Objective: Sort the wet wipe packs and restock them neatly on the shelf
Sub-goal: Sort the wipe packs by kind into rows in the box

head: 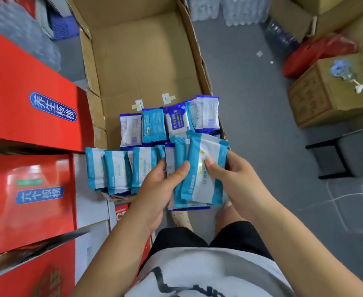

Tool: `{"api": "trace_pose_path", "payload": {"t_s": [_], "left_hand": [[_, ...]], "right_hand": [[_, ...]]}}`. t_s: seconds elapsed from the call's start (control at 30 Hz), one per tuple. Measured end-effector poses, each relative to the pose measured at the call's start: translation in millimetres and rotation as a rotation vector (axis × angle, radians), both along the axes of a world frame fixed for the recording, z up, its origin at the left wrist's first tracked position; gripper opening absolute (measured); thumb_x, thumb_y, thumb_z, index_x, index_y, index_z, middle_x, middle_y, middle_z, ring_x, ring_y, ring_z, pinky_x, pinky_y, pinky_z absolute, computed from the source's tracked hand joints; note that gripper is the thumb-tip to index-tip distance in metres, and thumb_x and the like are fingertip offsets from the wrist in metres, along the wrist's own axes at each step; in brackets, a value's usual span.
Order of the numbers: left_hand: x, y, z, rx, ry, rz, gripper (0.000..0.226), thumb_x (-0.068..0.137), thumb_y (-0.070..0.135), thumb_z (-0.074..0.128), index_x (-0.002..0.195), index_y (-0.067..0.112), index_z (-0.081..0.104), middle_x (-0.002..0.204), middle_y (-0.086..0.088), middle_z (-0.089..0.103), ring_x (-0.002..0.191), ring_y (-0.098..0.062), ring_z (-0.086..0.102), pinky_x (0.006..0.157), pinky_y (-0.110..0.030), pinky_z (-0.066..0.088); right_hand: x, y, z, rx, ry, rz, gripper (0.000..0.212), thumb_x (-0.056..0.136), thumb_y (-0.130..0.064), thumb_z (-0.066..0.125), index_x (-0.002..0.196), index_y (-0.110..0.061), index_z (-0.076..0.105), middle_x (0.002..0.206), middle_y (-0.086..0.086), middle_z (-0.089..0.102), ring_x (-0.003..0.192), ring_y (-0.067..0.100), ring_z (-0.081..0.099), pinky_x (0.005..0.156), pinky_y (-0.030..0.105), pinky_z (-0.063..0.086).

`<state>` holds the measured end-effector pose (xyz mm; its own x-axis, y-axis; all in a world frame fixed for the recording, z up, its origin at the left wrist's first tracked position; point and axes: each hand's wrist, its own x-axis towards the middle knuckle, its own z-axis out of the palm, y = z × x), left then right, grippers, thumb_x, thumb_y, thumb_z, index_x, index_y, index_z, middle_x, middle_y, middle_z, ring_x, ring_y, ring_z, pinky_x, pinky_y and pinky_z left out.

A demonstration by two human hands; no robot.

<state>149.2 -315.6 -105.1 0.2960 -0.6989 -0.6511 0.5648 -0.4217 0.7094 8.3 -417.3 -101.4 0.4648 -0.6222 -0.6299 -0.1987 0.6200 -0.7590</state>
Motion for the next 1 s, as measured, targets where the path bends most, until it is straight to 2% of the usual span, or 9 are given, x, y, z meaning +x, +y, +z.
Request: {"api": "trace_pose_path", "payload": {"t_s": [0.17, 0.3, 0.4, 0.53, 0.63, 0.77, 0.87, 0.93, 1.0], "left_hand": [[-37, -35, 6, -0.019, 0.004, 0.046, 0.032, 0.097, 0.02, 0.063, 0.127, 0.028, 0.065, 0.12, 0.002, 0.076, 0.109, -0.017, 0.073, 0.081, -0.033, 0.063], [-97, -93, 10, -0.051, -0.008, 0.033, 0.036, 0.095, 0.022, 0.064, 0.13, 0.028, 0.063, 0.121, 0.002, 0.076, 0.111, -0.018, 0.073, 0.089, -0.04, 0.062], [-159, -140, 13, -0.058, -0.011, 0.033, 0.031, 0.098, 0.02, 0.062, 0.129, 0.027, 0.062, 0.119, 0.001, 0.076, 0.108, -0.019, 0.074, 0.087, -0.042, 0.062], [-241, -204, 21, -0.049, 0.021, -0.001, 0.024, 0.103, 0.023, 0.058, 0.126, 0.024, 0.064, 0.117, -0.003, 0.077, 0.108, -0.023, 0.074, 0.09, -0.046, 0.06], [-277, -240, 31, -0.032, 0.042, -0.021, 0.021, 0.106, 0.028, 0.052, 0.123, 0.028, 0.066, 0.114, 0.0, 0.078, 0.106, -0.021, 0.075, 0.092, -0.047, 0.059], [-286, -275, 43, -0.031, 0.031, -0.094, 0.023, 0.104, 0.038, 0.054, 0.123, 0.03, 0.065, 0.114, 0.0, 0.078, 0.102, -0.02, 0.076, 0.082, -0.045, 0.063], [-278, -300, 45, -0.028, -0.012, -0.118, 0.022, 0.102, 0.028, 0.061, 0.123, 0.024, 0.065, 0.114, -0.003, 0.078, 0.098, -0.02, 0.077, 0.064, -0.03, 0.061], [-268, -318, 43, -0.028, -0.034, -0.099, 0.021, 0.101, 0.02, 0.061, 0.122, 0.019, 0.065, 0.113, -0.006, 0.078, 0.099, -0.022, 0.077, 0.067, -0.031, 0.062], [-253, -339, 40, -0.039, -0.055, -0.092, 0.022, 0.101, 0.015, 0.06, 0.123, 0.015, 0.065, 0.113, -0.007, 0.078, 0.105, -0.024, 0.075, 0.08, -0.035, 0.064]], "right_hand": [[-56, -37, 2, 0.045, 0.024, -0.178, 0.019, 0.102, -0.017, 0.056, 0.12, -0.014, 0.063, 0.107, 0.004, 0.076, 0.095, 0.024, 0.075, 0.078, 0.043, 0.063], [-130, -89, 8, 0.071, 0.0, -0.181, 0.02, 0.103, -0.016, 0.054, 0.12, -0.013, 0.063, 0.111, 0.009, 0.075, 0.1, 0.029, 0.073, 0.086, 0.051, 0.059], [-184, -135, 16, 0.034, -0.018, -0.141, 0.021, 0.102, -0.017, 0.055, 0.122, -0.015, 0.062, 0.113, 0.008, 0.075, 0.103, 0.03, 0.072, 0.091, 0.055, 0.056], [-244, -189, 22, -0.11, 0.061, -0.046, 0.022, 0.101, -0.025, 0.059, 0.123, -0.021, 0.061, 0.112, 0.001, 0.075, 0.103, 0.024, 0.072, 0.094, 0.053, 0.056], [-270, -221, 25, -0.075, 0.053, -0.018, 0.027, 0.1, -0.031, 0.06, 0.126, -0.023, 0.057, 0.114, -0.001, 0.074, 0.105, 0.022, 0.072, 0.095, 0.053, 0.055], [-279, -258, 27, 0.042, -0.021, 0.004, 0.034, 0.099, -0.035, 0.06, 0.13, -0.023, 0.052, 0.119, 0.0, 0.071, 0.106, 0.02, 0.071, 0.095, 0.049, 0.056], [-272, -285, 25, 0.061, -0.042, 0.038, 0.036, 0.099, -0.032, 0.061, 0.131, -0.018, 0.052, 0.121, 0.004, 0.07, 0.107, 0.022, 0.071, 0.095, 0.05, 0.056], [-266, -309, 24, 0.066, -0.065, 0.059, 0.041, 0.096, -0.029, 0.065, 0.131, -0.015, 0.051, 0.122, 0.007, 0.07, 0.108, 0.024, 0.071, 0.096, 0.05, 0.056], [-258, -340, 24, 0.031, -0.064, 0.052, 0.059, 0.084, -0.032, 0.078, 0.133, -0.015, 0.049, 0.124, 0.008, 0.069, 0.11, 0.024, 0.07, 0.098, 0.047, 0.054]]}}
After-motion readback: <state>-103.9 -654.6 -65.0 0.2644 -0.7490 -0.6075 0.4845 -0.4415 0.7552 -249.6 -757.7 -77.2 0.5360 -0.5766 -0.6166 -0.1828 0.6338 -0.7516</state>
